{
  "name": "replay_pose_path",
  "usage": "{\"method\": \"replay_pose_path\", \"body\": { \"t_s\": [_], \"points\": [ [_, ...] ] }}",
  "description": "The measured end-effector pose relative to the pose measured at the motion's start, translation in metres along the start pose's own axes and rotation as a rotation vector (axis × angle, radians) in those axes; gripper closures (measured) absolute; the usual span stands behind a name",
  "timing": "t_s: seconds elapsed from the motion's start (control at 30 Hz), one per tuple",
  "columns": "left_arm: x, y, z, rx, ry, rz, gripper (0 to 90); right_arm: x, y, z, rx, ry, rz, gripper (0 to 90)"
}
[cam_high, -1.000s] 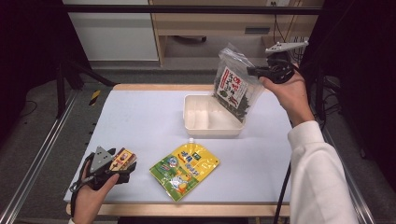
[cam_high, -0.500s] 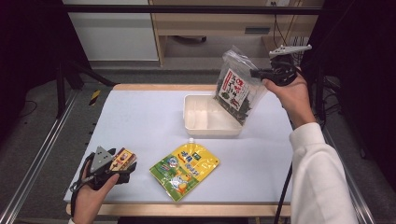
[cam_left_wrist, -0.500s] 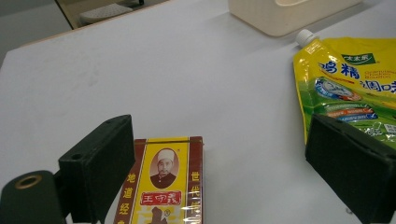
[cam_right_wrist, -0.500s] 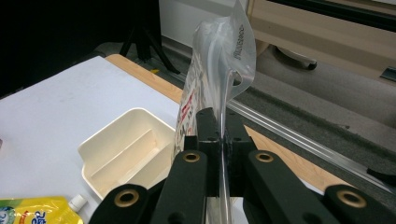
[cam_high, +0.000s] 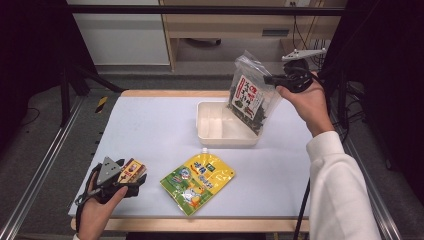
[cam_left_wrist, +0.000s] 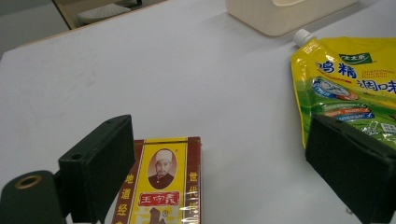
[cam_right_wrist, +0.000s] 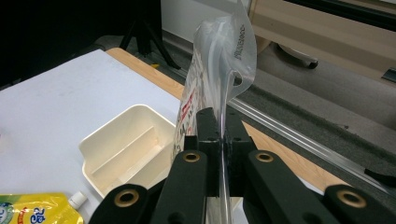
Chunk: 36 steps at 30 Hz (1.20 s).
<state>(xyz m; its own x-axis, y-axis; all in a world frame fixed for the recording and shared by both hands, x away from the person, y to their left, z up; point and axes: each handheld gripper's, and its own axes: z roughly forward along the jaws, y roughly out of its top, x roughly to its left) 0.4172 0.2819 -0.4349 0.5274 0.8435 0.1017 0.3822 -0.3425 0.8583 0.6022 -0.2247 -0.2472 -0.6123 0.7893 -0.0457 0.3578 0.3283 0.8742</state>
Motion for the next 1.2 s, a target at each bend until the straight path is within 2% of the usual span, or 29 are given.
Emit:
{"method": "replay_pose_path", "body": {
  "t_s": [0.4,0.53,0.63,0.87,1.2],
  "points": [
    [-0.001,0.001,0.000,-0.003,-0.004,0.009,8.1,0.002,0.000,0.004,0.012,-0.002,0.011,88.5],
    [-0.001,0.001,0.000,-0.003,-0.004,0.009,8.1,0.006,-0.007,0.013,0.043,0.005,0.002,88.4],
    [-0.001,0.001,-0.001,-0.004,-0.004,0.010,8.0,0.006,-0.013,0.017,0.048,0.013,0.018,88.3],
    [-0.001,0.001,0.000,0.000,-0.005,0.013,8.1,0.002,-0.020,0.019,0.039,0.022,0.045,88.2],
    [-0.002,0.001,0.000,0.003,-0.011,0.017,8.0,0.001,-0.027,0.021,0.037,0.033,0.057,88.0]
  ]
}}
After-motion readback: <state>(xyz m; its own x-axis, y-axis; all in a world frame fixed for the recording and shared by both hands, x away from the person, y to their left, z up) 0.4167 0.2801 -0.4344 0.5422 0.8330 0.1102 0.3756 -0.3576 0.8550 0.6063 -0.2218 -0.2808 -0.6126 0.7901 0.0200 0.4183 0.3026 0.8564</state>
